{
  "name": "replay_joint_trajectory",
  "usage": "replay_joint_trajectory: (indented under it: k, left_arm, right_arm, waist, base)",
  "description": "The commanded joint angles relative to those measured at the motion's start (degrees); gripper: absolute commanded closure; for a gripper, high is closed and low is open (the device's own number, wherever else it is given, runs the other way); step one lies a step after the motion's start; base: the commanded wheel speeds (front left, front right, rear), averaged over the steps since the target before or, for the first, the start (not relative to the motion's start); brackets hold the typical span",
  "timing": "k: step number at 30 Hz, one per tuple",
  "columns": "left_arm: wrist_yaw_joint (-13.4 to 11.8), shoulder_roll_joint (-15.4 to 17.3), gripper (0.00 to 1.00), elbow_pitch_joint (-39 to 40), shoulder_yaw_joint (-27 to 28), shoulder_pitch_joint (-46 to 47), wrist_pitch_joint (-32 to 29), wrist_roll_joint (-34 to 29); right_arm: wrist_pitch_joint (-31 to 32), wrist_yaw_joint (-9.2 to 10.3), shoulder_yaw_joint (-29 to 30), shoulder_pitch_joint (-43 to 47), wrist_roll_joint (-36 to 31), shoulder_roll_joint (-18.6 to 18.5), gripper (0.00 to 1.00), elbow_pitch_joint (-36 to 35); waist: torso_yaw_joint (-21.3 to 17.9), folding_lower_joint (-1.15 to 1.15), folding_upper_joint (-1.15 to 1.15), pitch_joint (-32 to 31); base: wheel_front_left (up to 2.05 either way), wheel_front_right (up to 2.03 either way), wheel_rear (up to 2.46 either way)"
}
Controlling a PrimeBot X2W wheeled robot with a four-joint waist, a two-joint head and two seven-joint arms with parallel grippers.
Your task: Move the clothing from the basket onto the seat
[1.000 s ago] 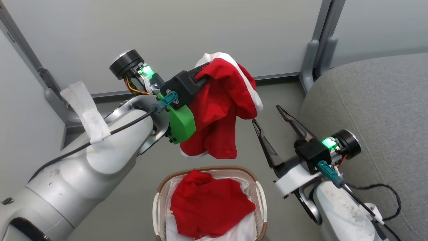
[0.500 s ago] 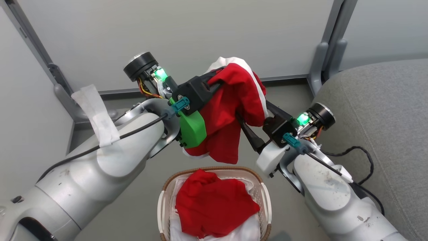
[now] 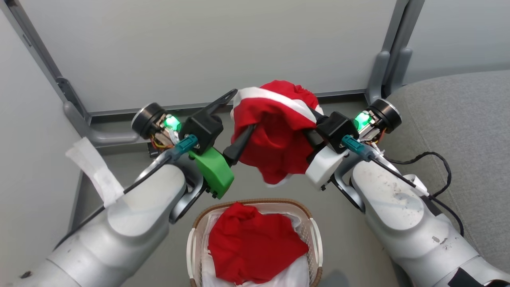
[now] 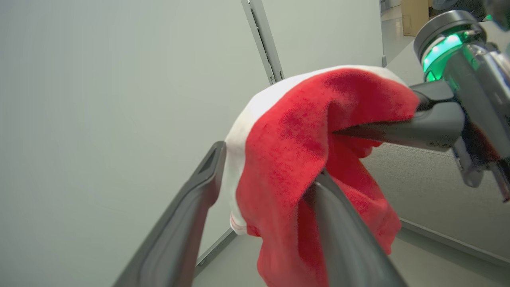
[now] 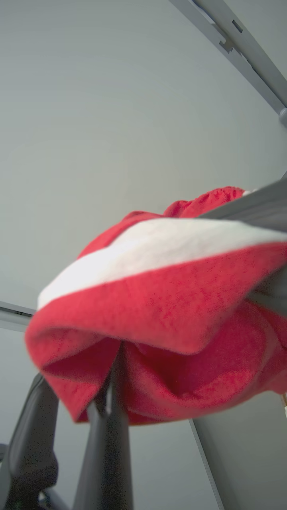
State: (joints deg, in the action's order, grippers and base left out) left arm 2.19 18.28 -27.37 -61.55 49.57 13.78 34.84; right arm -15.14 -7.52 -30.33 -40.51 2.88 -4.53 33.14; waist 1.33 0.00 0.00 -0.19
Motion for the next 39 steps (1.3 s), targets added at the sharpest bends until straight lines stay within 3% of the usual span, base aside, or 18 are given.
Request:
replay_joint_trajectory:
  k: [1,12,23,31,39]
  left_arm:
    - [-0.85,-0.36,0.00,0.33,0.72,-2.31,0.41,0.98]
    - [-3.93,-1.99,0.00,2.01,4.67,-16.45,1.43,5.62]
    - [-4.26,-4.28,0.00,5.38,8.47,-24.22,1.44,1.16]
    - [-4.93,-4.97,0.00,8.49,11.71,-25.10,1.39,-3.52]
    - [-4.05,-5.01,0.00,8.36,12.94,-23.20,1.39,-6.68]
  right_arm:
    - [-0.03,0.06,0.33,0.03,0.32,-0.49,1.00,-0.68]
    - [-0.02,0.06,4.78,2.93,-0.22,-3.39,1.00,-2.29]
    - [-0.03,0.06,9.12,6.42,-1.07,-6.20,1.00,-3.77]
    - [-0.03,0.06,11.20,7.31,-1.52,-8.14,1.00,-5.73]
    - [-0.03,0.07,13.83,8.32,-1.89,-8.11,1.00,-7.66]
  waist:
    - [-0.12,0.00,0.00,-0.08]
    - [-0.81,0.00,0.00,-0.02]
    - [-3.84,0.00,0.00,0.48]
    - [-12.64,0.00,0.00,3.91]
    - [-23.13,0.00,0.00,8.98]
  base:
    - [0.00,0.00,0.00]
    - [0.00,0.00,0.00]
    - [0.00,0.00,0.00]
    - [0.00,0.00,0.00]
    - [0.00,0.00,0.00]
